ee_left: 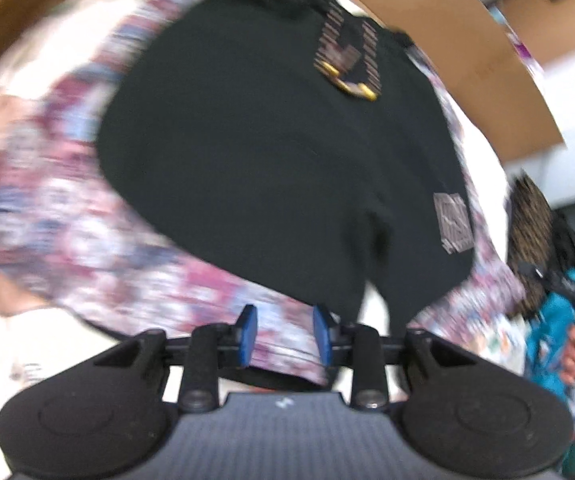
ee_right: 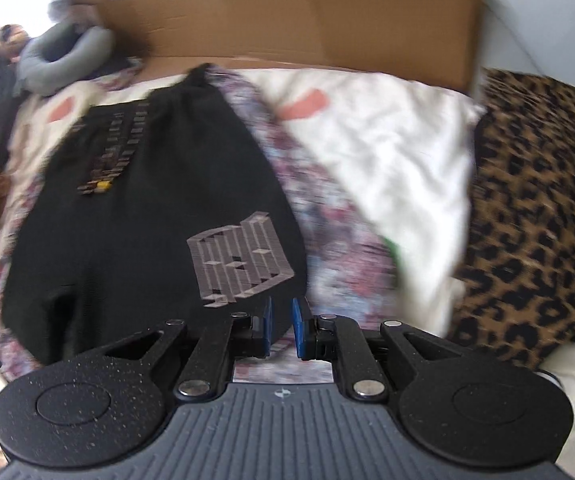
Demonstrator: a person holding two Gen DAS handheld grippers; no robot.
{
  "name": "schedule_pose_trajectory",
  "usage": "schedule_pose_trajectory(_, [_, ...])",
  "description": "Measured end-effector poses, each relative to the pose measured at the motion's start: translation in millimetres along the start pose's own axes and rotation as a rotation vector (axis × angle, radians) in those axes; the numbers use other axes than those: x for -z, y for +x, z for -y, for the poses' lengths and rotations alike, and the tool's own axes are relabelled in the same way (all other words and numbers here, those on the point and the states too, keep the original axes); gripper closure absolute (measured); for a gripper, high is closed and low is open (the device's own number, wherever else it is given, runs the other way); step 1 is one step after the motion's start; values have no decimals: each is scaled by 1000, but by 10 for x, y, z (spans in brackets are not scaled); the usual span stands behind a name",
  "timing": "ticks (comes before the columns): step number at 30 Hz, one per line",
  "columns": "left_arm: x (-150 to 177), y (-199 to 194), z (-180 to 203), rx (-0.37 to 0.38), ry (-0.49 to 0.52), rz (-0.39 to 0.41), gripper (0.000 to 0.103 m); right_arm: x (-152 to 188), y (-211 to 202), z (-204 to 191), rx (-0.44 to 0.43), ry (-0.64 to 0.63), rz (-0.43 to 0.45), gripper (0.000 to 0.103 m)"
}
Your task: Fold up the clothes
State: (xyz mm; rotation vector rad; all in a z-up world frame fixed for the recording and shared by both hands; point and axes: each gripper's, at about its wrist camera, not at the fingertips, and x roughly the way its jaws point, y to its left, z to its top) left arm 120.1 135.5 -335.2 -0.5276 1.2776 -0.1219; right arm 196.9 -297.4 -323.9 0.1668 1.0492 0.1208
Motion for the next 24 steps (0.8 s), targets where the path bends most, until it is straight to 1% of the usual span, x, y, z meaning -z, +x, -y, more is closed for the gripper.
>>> schedule_pose_trajectory(4, [-70, -312, -304, -97, -39, 102, 71, -69, 5, -233, -70, -26, 0, 92])
schedule_pose_trajectory(8, [-175, -571, -603, -191, -54, 187, 70, -136, 17, -451, -111, -107, -28, 92])
schedule_pose_trajectory(13, [-216, -601, -898, -281, -79, 262, 70, -159, 85, -770, -142, -174, -51, 92])
schedule_pose_trajectory(18, [-171, -483, -1173, -297, -98, 281, 70, -167, 171, -1104, -182, -240, -73, 92])
schedule_pose_trajectory(24, [-111, -400, -1346, -274, -111, 291, 71, -35, 359, -1411, -269, -223, -135, 92])
